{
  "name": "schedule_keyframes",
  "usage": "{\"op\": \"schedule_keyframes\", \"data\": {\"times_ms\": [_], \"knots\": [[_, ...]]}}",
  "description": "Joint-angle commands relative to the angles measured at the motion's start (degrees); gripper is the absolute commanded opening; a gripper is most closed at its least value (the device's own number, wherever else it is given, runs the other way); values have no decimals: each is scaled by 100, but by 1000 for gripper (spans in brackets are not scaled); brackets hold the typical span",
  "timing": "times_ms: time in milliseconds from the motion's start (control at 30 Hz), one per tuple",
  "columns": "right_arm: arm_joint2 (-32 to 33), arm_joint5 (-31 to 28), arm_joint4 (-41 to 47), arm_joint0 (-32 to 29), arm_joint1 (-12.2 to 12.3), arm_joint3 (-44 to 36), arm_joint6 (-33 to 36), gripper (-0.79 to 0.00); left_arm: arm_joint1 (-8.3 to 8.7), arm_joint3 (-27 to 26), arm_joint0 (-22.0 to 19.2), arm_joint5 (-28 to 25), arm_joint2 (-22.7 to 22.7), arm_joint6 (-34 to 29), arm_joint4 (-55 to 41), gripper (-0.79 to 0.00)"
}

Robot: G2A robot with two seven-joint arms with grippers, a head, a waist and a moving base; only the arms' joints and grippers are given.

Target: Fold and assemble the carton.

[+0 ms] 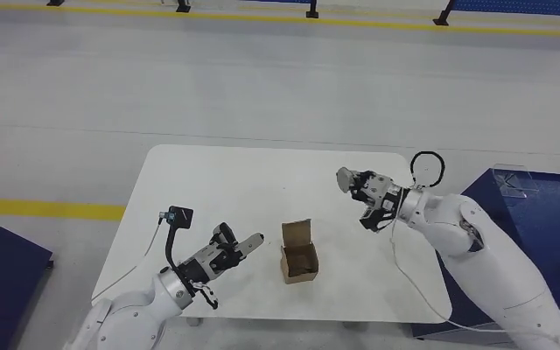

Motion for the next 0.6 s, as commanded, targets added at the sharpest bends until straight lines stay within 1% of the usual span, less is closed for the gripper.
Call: {"op": "schedule_keyframes", "data": {"times_ms": [0,67,100,167,200,267,333,367,400,567], "knots": [[192,468,-1453,-29,15,253,1429,-785,0,0,0,0,0,0,0,0],[225,683,-2474,-24,5,553,2534,-785,0,0,0,0,0,0,0,0],[245,697,-2964,26,0,720,3059,-785,0,0,0,0,0,0,0,0],[212,442,-4269,165,-7,973,4296,-785,0,0,0,0,0,0,0,0],[155,262,-4777,201,-17,1227,4887,-785,0,0,0,0,0,0,0,0],[19,92,-5373,373,-58,1693,5912,-785,0,0,0,0,0,0,0,0],[-124,27,-5673,605,-121,2161,6667,-785,0,0,0,0,0,0,0,0],[-194,46,-5692,724,-163,2415,6946,-785,0,0,0,0,0,0,0,0],[-194,46,-5692,724,-163,2415,6946,-459,0,0,0,0,0,0,0,0],[-194,46,-5692,724,-163,2415,6946,-459,0,0,0,0,0,0,0,0]]}}
